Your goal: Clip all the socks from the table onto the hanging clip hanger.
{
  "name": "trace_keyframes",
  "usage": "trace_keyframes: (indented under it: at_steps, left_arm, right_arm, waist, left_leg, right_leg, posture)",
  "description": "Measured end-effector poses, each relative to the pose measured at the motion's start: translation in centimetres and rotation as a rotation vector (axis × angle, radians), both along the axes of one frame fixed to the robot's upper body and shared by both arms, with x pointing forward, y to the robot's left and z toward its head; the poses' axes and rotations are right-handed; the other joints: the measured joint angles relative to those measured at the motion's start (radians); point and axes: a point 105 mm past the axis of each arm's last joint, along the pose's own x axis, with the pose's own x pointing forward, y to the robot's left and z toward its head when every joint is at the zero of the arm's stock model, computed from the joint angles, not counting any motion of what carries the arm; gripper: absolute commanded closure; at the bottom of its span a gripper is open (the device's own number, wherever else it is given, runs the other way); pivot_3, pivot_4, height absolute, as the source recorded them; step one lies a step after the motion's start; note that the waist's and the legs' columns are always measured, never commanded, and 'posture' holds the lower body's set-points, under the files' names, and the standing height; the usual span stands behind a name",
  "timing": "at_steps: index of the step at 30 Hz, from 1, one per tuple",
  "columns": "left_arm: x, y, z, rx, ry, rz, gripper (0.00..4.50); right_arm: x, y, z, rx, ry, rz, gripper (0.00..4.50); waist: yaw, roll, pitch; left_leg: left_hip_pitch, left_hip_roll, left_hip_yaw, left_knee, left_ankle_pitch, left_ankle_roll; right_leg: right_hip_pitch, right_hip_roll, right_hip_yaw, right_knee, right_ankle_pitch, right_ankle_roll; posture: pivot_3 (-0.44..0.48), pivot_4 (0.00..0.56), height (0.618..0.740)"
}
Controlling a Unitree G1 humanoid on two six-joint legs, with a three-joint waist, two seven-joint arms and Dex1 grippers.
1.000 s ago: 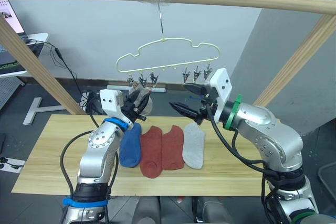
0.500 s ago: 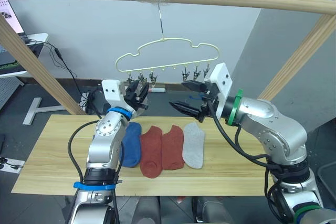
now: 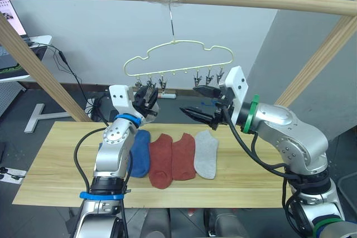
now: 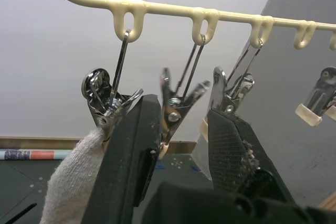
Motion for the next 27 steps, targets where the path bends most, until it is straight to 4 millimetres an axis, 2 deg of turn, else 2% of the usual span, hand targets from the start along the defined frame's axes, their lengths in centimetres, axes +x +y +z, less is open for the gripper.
trace_keyframes:
  at_steps: [3, 11, 18, 27]
  left_arm:
    - [-0.3, 0.2, -0.8, 0.001, 0.023, 0.005, 2.76]
    - [0.7, -0.2, 1.0, -0.003, -0.025, -0.002, 2.76]
    - [0.7, -0.5, 0.6, -0.01, -0.014, -0.025, 2.76]
    - [1.4, -0.6, 1.3, 0.001, -0.041, -0.023, 2.76]
  right_arm:
    - [0.1, -0.1, 0.0, -0.002, 0.002, -0.005, 0.66]
    - [0.2, -0.3, 0.0, -0.003, 0.009, -0.019, 0.66]
    - [0.5, -0.4, 0.1, 0.003, 0.009, -0.032, 0.66]
    - [0.5, -0.3, 0.1, 0.011, 0.018, -0.035, 0.66]
  waist:
    - [0.0, 0.0, 0.0]
    - [0.003, 0.0, 0.0]
    - [0.003, 0.0, 0.0]
    - [0.003, 0.0, 0.0]
  left_leg:
    - [-0.002, 0.0, -0.003, 0.002, 0.0, 0.0]
    - [-0.006, 0.0, -0.013, 0.006, 0.0, 0.0]
    - [-0.006, 0.0, -0.014, 0.006, 0.0, 0.0]
    - [-0.006, 0.0, -0.015, 0.006, 0.0, 0.001]
  right_leg:
    - [0.0, 0.0, -0.002, 0.0, 0.0, 0.0]
    - [0.003, 0.0, -0.013, 0.0, 0.001, 0.0]
    - [0.003, 0.0, -0.014, 0.0, 0.001, 0.0]
    - [0.004, 0.0, -0.014, 0.0, 0.001, 0.0]
  posture:
    - [0.186, 0.147, 0.74]
    - [0.189, 0.148, 0.74]
    - [0.189, 0.147, 0.74]
    - [0.186, 0.151, 0.74]
